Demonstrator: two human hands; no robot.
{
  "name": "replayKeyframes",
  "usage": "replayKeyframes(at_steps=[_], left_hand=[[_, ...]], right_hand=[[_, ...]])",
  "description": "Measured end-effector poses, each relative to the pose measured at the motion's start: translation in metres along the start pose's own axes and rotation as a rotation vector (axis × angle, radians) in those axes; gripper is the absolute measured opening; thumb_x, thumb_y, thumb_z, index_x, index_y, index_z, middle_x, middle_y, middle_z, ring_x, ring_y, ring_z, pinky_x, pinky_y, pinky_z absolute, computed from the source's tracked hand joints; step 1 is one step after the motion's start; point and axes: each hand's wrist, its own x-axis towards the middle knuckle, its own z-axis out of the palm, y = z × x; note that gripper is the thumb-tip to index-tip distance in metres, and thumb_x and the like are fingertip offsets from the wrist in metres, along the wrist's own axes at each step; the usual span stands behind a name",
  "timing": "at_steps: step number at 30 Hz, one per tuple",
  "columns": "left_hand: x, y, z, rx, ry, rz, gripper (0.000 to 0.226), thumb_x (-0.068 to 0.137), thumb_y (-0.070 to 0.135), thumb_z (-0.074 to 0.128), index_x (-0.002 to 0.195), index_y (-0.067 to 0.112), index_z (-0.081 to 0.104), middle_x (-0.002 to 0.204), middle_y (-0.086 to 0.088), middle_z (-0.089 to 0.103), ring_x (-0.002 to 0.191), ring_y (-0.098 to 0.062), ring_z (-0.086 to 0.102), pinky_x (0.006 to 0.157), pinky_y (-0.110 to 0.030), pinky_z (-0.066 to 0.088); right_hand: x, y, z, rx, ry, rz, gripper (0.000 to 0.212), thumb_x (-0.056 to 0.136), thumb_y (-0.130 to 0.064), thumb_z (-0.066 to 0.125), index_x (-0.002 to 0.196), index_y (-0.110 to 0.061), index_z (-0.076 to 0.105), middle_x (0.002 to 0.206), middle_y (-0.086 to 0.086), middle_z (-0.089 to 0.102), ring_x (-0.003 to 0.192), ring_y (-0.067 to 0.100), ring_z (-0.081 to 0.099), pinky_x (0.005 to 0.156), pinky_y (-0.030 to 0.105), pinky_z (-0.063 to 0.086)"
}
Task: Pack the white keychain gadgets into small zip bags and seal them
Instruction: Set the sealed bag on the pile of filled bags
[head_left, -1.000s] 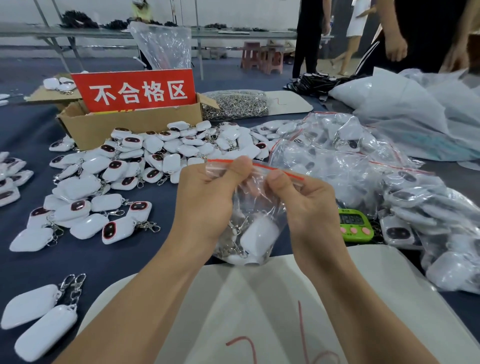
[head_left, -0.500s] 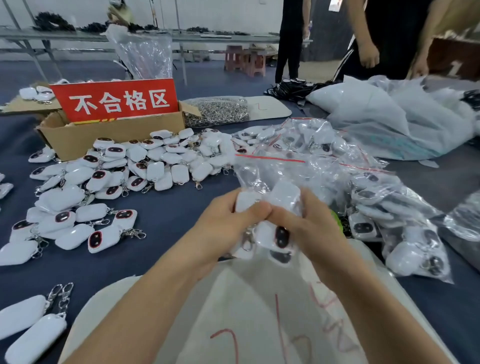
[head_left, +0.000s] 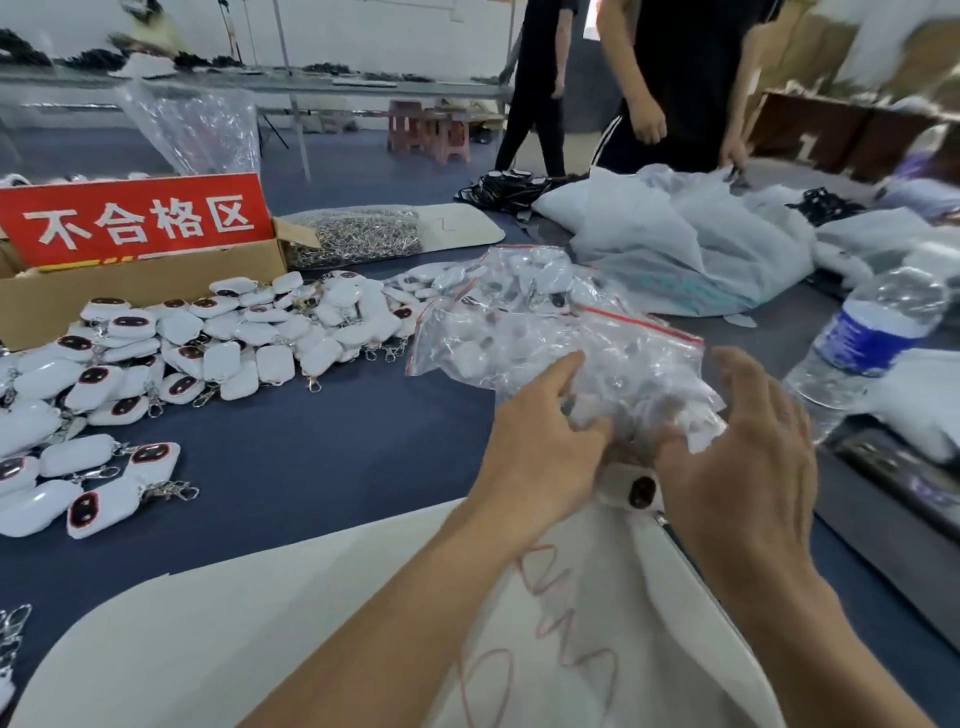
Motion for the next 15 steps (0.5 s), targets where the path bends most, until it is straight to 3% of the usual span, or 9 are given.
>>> replayKeyframes(at_steps=[4,8,9,11,13,15], left_hand=[[0.029,-0.025,-0.028,0.133,0.191,-0.092,0.047,0.090,0.023,0.064,0.137,0.028,0.062,0.135,0.005,0.065,0.125,-0.014,0.058,0.103,-0.020,0.038],[0.061,-0.056,-0.051,0.223,0.312,-0.323,0.058,0.088,0.030,0.066,0.142,0.016,0.048,0.139,-0.006,0.052,0.124,-0.029,0.054,0.103,-0.037,0.043],[0.069,-0.061,-0.053,0.110,0.376,-0.393,0.062,0.087,0.030,0.068,0.142,0.014,0.045,0.136,-0.006,0.052,0.116,-0.029,0.057,0.096,-0.036,0.047],[0.086,-0.061,-0.053,-0.350,0.527,-0.556,0.065,0.082,0.025,0.073,0.139,0.010,0.046,0.127,-0.005,0.059,0.089,-0.021,0.061,0.079,-0.029,0.052],[0.104,-0.059,-0.050,-0.764,0.585,-0.670,0.061,0.079,0.021,0.078,0.133,0.004,0.053,0.128,-0.016,0.066,0.082,-0.021,0.067,0.074,-0.029,0.056],[0.118,-0.061,-0.046,-0.835,0.566,-0.728,0.050,0.081,0.016,0.079,0.125,-0.001,0.060,0.113,-0.018,0.073,0.076,-0.019,0.070,0.054,-0.022,0.054]], right_hand=[[-0.024,-0.022,0.025,0.008,-0.116,-0.302,0.043,0.073,0.005,0.074,0.112,-0.011,0.074,0.133,0.012,0.066,0.120,0.038,0.056,0.104,0.042,0.038],[-0.038,-0.045,0.054,0.045,-0.278,-0.419,0.029,0.069,0.005,0.069,0.090,-0.013,0.075,0.123,0.006,0.070,0.116,0.033,0.059,0.098,0.034,0.035],[-0.039,-0.049,0.058,0.091,-0.307,-0.408,0.026,0.071,0.004,0.065,0.088,-0.013,0.075,0.122,0.005,0.071,0.118,0.030,0.058,0.099,0.031,0.034],[-0.037,-0.057,0.068,0.176,-0.347,-0.371,0.025,0.076,0.003,0.059,0.086,-0.013,0.075,0.124,0.004,0.071,0.121,0.024,0.054,0.101,0.029,0.036],[-0.037,-0.070,0.080,0.244,-0.342,-0.346,0.023,0.077,0.004,0.059,0.082,-0.013,0.074,0.117,0.005,0.073,0.113,0.018,0.050,0.095,0.026,0.040],[-0.038,-0.083,0.092,0.310,-0.310,-0.289,0.018,0.075,0.005,0.063,0.074,-0.011,0.070,0.104,0.003,0.074,0.100,0.015,0.049,0.086,0.016,0.039]])
